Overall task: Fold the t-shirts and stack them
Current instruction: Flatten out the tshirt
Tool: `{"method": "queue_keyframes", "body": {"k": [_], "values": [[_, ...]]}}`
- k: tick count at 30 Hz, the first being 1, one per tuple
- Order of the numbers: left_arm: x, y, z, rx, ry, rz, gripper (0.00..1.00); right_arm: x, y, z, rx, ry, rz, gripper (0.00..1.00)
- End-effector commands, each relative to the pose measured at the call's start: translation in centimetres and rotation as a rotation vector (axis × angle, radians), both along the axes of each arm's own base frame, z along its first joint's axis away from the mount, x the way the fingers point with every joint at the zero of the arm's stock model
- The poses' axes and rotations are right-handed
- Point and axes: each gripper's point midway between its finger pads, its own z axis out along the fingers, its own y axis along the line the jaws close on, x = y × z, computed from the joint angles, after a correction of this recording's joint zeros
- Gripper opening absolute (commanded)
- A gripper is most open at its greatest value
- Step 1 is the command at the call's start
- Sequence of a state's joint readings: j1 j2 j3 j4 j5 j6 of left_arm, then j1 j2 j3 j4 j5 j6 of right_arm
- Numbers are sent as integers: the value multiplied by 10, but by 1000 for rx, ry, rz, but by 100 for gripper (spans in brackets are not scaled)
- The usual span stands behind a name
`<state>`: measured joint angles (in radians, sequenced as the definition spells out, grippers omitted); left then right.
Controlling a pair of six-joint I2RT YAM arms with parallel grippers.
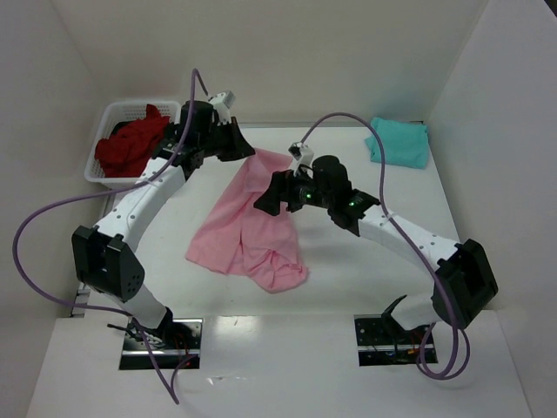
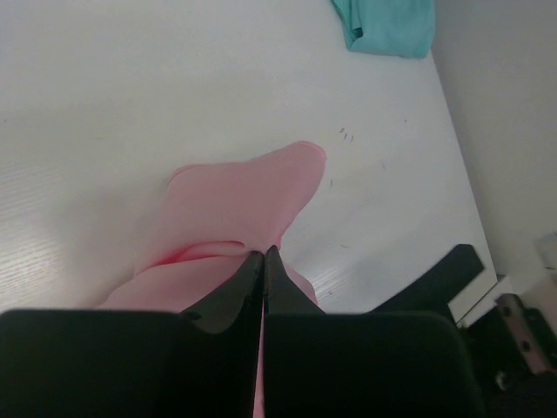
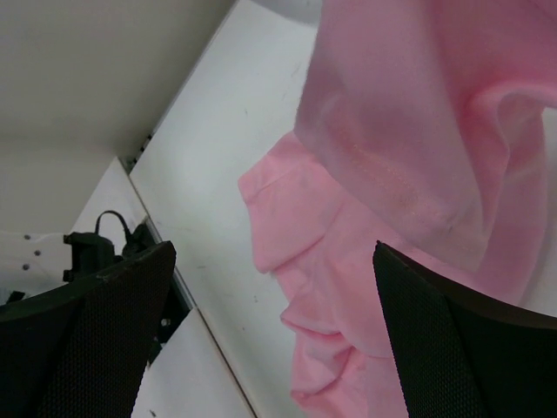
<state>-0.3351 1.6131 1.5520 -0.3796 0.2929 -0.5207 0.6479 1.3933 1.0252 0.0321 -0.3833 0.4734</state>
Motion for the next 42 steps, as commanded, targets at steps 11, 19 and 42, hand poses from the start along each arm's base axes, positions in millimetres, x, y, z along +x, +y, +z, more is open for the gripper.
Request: {"method": "queue_keyframes", "body": {"k": [11, 19, 42], "values": [[-24, -9, 77, -107, -142, -57, 0, 64, -33, -11, -180, -144, -319, 100], [-29, -10, 76, -110, -133, -69, 0, 70, -33, -13, -155, -166, -348, 100], [-38, -17, 63, -117, -69, -124, 0, 89, -40, 32, -132, -382, -380, 97]]}}
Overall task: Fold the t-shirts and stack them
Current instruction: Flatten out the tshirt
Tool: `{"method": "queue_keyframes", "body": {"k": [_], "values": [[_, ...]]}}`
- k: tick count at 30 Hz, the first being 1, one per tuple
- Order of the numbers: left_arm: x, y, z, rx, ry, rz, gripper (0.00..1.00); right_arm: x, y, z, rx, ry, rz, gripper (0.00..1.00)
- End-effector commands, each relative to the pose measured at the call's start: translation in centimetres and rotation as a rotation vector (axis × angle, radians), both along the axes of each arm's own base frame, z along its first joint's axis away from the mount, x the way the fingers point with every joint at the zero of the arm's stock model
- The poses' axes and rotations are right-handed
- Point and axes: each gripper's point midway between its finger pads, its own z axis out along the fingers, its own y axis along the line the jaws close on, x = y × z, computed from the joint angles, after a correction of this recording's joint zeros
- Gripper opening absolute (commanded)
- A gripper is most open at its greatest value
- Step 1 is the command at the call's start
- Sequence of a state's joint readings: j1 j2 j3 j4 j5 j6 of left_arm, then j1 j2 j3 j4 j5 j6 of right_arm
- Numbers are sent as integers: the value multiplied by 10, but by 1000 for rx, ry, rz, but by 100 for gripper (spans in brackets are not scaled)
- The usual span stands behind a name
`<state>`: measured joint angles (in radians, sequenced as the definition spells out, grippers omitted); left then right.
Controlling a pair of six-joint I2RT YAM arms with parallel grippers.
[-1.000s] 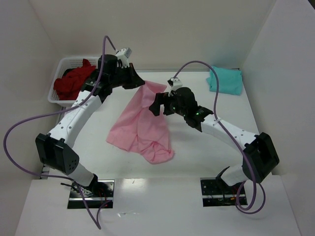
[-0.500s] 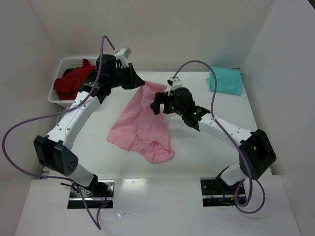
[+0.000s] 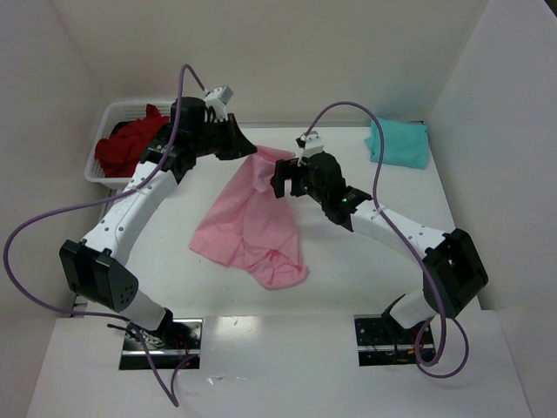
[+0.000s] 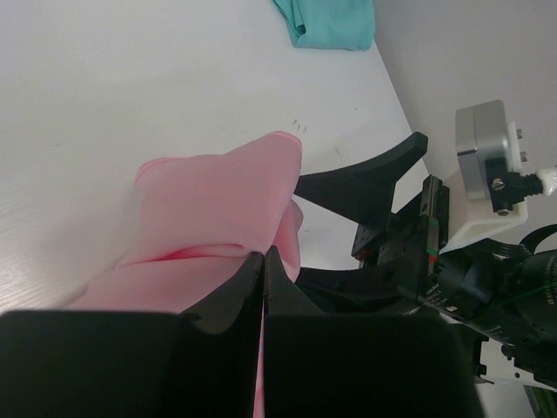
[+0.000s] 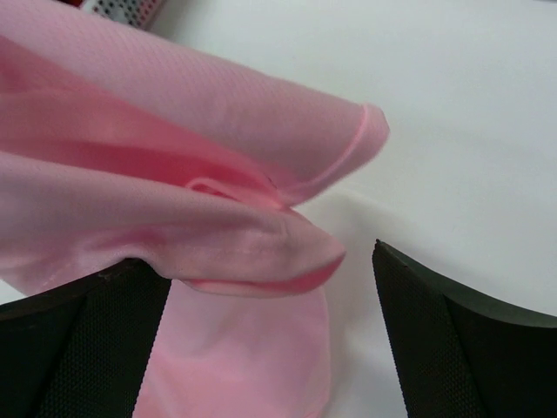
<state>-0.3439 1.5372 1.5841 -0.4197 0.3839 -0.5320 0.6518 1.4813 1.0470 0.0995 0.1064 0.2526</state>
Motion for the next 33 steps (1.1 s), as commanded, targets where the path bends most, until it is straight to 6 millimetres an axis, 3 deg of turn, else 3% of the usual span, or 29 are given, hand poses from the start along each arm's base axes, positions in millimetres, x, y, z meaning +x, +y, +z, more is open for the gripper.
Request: {"method": "queue_keyframes", "body": {"k": [1, 4, 6, 8, 10, 12, 13, 15, 19, 23, 24, 26, 29, 30, 33], "values": [[-7, -8, 17, -46, -18, -39, 0, 3, 11, 62, 123, -167, 54, 96], [-7, -8, 8, -33, 4, -48, 1, -2, 22, 71, 163, -183, 118, 89], [-6, -10, 8, -34, 10, -53, 2, -4, 27, 74, 183, -182, 141, 77], [-6, -10, 8, -34, 10, -53, 2, -4, 33, 74, 183, -172, 165, 60], [-6, -9, 7, -33, 9, -50, 2, -3, 36, 60, 158, -127, 179, 42], [-5, -9, 8, -31, 5, -45, 2, -4, 40, 58, 158, -112, 195, 26], [-4, -9, 9, -33, 0, -45, 2, -5, 39, 56, 159, -102, 194, 14], [-4, -9, 8, -38, 8, -42, 3, -2, 35, 60, 170, -104, 156, 0], [0, -7, -5, -21, 31, -22, 14, 2, 23, 82, 156, -129, 92, 0], [8, 1, -12, 22, 17, 28, 35, 4, -2, 136, 157, -204, 3, 0], [12, 8, -17, 42, 17, 57, 44, 6, -12, 146, 159, -212, -19, 0], [10, 16, -21, 59, 14, 87, 75, 8, -38, 192, 191, -276, -72, 0], [9, 25, -22, 75, -19, 109, 95, 5, -57, 228, 174, -329, -108, 0], [6, 26, -25, 80, -28, 105, 96, 3, -59, 235, 166, -335, -110, 0], [-9, 35, -59, 133, 5, 98, 100, 2, -63, 247, 147, -348, -116, 0]]}}
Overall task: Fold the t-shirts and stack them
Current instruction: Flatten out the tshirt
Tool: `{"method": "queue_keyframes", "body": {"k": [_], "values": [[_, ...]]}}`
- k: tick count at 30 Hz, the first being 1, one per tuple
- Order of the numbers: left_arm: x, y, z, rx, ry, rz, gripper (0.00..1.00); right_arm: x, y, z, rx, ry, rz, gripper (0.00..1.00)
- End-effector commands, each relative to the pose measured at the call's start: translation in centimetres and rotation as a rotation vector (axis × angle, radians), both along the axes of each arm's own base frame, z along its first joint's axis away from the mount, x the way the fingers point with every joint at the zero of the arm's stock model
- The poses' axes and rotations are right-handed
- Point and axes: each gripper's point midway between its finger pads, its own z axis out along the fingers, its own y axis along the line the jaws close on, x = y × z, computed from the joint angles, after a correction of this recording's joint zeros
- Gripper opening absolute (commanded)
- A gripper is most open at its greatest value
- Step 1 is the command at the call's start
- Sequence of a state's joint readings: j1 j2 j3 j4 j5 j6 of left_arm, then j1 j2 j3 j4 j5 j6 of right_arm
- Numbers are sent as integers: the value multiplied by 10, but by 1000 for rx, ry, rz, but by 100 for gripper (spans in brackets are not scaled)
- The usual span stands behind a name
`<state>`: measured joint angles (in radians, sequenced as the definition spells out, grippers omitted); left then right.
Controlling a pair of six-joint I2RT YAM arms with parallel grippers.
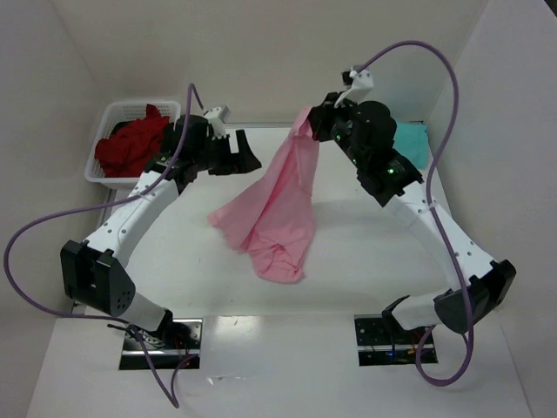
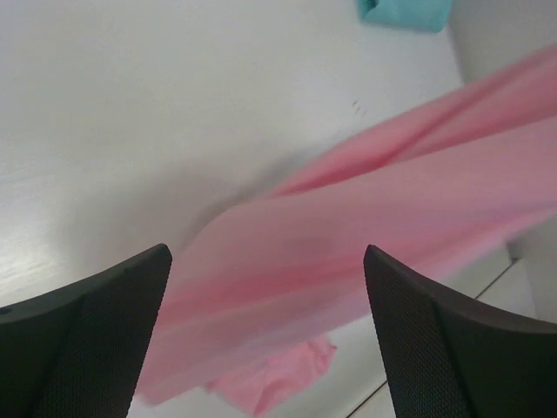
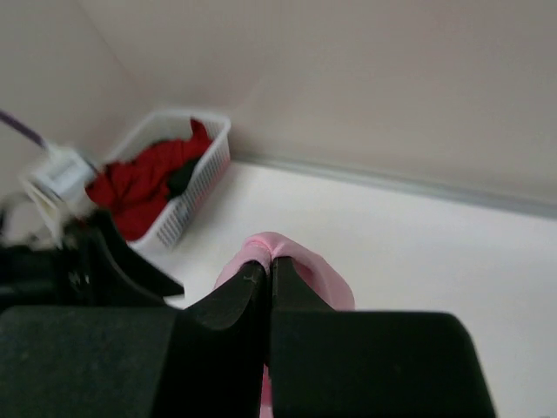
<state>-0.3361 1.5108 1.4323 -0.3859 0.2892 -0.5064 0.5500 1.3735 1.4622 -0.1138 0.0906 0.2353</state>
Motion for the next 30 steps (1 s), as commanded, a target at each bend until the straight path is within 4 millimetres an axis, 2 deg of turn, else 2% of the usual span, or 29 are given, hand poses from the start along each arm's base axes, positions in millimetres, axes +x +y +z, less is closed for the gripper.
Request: {"method": "queue_keyframes", "body": {"k": [1, 4, 5, 7, 11, 13, 16, 18, 20, 26, 29, 30], "values": [[-13, 21, -24, 76, -23, 36, 100, -16, -21, 49, -14, -82, -43, 0], [-23, 36, -71, 160, 97, 84, 100, -17, -23, 51, -13, -85, -45, 0], [-26, 37, -79, 167, 116, 82, 100, -16, -26, 48, -18, -77, -52, 0], [-35, 35, -82, 155, 127, 61, 100, -15, -28, 42, -29, -61, -66, 0], [-39, 31, -90, 130, 129, 43, 100, -16, -30, 40, -39, -63, -72, 0], [-35, 16, -106, 73, 184, 7, 100, -17, -29, 40, -39, -64, -64, 0], [-24, -7, -123, -37, 226, -34, 100, -17, -26, 32, -47, -50, -51, 0], [-25, -19, -134, -102, 276, -54, 100, -18, -25, 24, -57, -36, -41, 0], [-15, -27, -137, -144, 269, -57, 100, -20, -29, 22, -54, -40, -49, 0], [3, -43, -177, -170, 337, -62, 98, -12, -54, -1, -52, 18, -114, 0], [3, -56, -189, -203, 364, -104, 97, -11, -59, -11, -59, 42, -119, 0], [7, -58, -184, -207, 351, -107, 97, -11, -59, -12, -59, 43, -119, 0]]}}
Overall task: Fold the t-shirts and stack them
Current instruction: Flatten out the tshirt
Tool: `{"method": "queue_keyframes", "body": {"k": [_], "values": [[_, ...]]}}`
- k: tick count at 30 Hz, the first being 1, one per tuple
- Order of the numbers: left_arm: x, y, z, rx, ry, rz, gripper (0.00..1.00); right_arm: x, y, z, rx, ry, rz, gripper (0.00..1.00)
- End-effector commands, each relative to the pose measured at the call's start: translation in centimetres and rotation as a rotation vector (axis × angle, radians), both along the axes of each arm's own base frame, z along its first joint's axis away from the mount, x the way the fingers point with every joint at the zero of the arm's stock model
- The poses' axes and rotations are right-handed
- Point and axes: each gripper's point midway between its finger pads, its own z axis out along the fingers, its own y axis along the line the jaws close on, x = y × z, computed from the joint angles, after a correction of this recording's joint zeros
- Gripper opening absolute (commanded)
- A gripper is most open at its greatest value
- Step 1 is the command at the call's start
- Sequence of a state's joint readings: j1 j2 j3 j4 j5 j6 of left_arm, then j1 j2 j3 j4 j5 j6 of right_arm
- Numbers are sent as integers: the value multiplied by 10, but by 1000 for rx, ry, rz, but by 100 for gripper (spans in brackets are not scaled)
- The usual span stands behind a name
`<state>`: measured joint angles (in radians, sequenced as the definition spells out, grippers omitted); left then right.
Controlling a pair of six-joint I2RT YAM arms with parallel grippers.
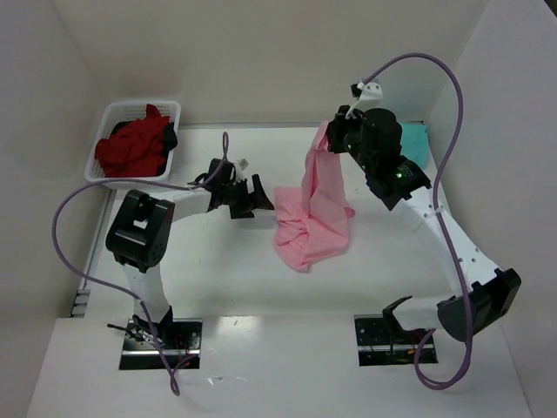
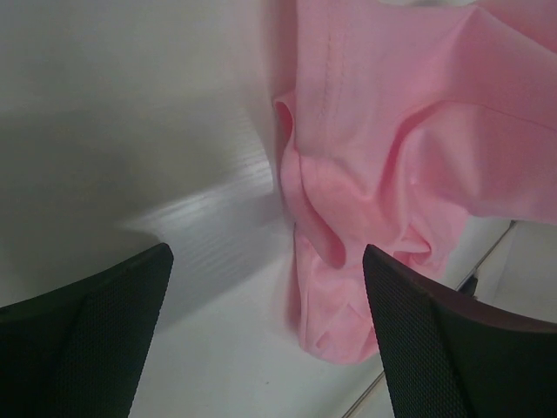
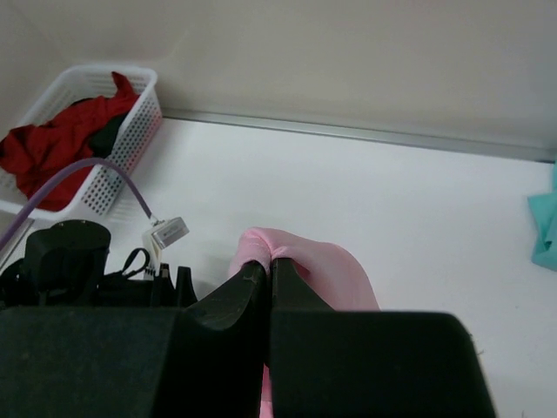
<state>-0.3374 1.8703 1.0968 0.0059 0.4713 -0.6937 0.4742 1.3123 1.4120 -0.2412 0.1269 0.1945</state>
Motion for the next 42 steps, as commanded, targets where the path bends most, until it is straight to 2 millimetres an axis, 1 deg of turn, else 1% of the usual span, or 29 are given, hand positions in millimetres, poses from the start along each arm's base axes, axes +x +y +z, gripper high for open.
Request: {"method": "queue_keyframes", "body": {"k": [1, 3, 7, 9, 11, 13, 16, 18, 21, 22, 23, 24, 26, 28, 32, 35, 39, 42], "values": [[23, -32, 26, -113, -94, -55, 97, -10, -10, 14, 32, -36, -10, 0], [26, -38, 25, -116, -100, -64, 96, -10, -10, 14, 40, -33, -11, 0], [36, -41, 16, -114, -99, -51, 96, -9, -11, 14, 48, -29, -21, 0], [46, -45, 19, -122, -113, -56, 96, -10, -11, 12, 45, -22, -21, 0], [45, -50, 12, -119, -93, -67, 94, -9, -13, 12, 44, -23, -33, 0], [47, -51, 10, -117, -88, -67, 92, -9, -13, 12, 44, -23, -33, 0], [47, -51, 6, -114, -80, -67, 85, -6, -18, 11, 41, -21, -52, 0], [47, -53, 4, -125, -74, -68, 76, -4, -17, 8, 38, -14, -51, 0], [47, -54, 2, -129, -68, -75, 68, -3, -14, 4, 35, -5, -41, 0], [47, -54, -3, -126, -58, -74, 65, -3, -14, 4, 35, -5, -41, 0], [43, -59, -3, -132, -55, -90, 58, -3, -14, 4, 35, -5, -41, 0], [44, -59, -1, -135, -65, -91, 56, -2, -16, 4, 34, -6, -50, 0], [44, -62, -2, -147, -59, -104, 52, -3, -16, 3, 31, 0, -51, 0], [45, -63, 1, -151, -64, -107, 51, -3, -16, 2, 29, 3, -51, 0], [48, -64, -3, -147, -55, -106, 47, -4, -17, 4, 32, -2, -51, 0], [52, -65, 2, -152, -68, -107, 38, -4, -19, 6, 32, -6, -60, 0], [52, -65, 3, -147, -74, -113, 32, -4, -19, 6, 32, -6, -60, 0], [50, -64, 1, -136, -65, -117, 31, -4, -19, 6, 32, -6, -60, 0]]}}
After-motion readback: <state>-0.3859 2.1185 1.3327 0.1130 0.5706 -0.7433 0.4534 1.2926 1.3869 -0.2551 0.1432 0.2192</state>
